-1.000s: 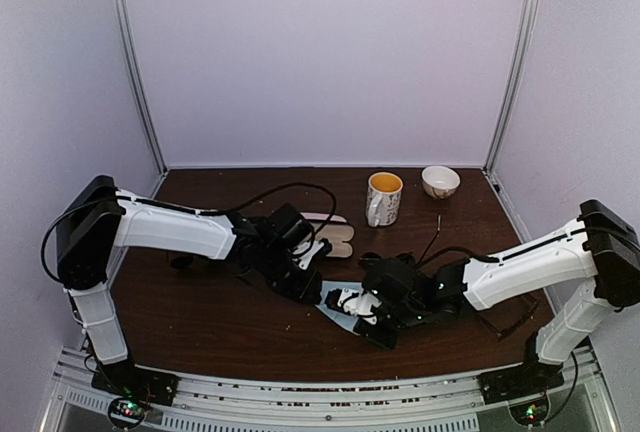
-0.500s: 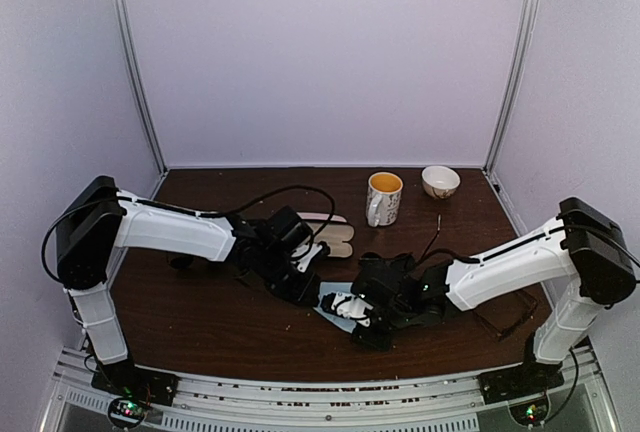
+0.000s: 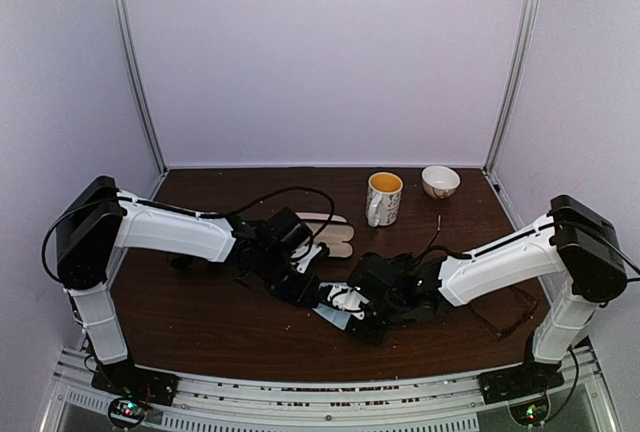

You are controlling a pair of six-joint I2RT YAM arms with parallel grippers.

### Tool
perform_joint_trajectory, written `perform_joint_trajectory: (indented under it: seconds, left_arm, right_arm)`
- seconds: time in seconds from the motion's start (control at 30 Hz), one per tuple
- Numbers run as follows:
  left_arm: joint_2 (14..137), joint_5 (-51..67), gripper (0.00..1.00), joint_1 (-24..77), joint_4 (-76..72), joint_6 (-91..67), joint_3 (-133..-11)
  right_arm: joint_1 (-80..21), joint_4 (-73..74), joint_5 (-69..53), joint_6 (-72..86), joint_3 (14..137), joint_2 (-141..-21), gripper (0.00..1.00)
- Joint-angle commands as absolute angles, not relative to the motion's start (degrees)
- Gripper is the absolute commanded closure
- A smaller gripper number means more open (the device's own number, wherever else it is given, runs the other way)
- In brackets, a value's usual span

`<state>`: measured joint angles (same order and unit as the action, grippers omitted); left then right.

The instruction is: Organize the sunglasses

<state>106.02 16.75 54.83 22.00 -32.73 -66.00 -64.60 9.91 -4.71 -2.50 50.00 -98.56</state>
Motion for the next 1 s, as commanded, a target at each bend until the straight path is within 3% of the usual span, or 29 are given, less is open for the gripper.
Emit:
perform_joint_trajectory:
  seconds: [0.0,0.4,0.97]
  left_arm:
    - [105.9,17.1,1.0,54.6,20.0,-33.2,-65.7]
    - [104.9,17.2,1.0,54.6,20.5,-33.5,-65.9]
    - [98.0,16.3,1.0,54.6,25.1,-35.0,-68.7]
  right_arm:
    - [-63.5,12.8,-3.8,-1.7,48.8,-100.5,0.79]
    - [-63.2,12.5,-5.2,-2.6,48.9,-99.9,1.0]
    - [-62.9,18.1,-7.1,-3.2,54.5,-87.4,1.0]
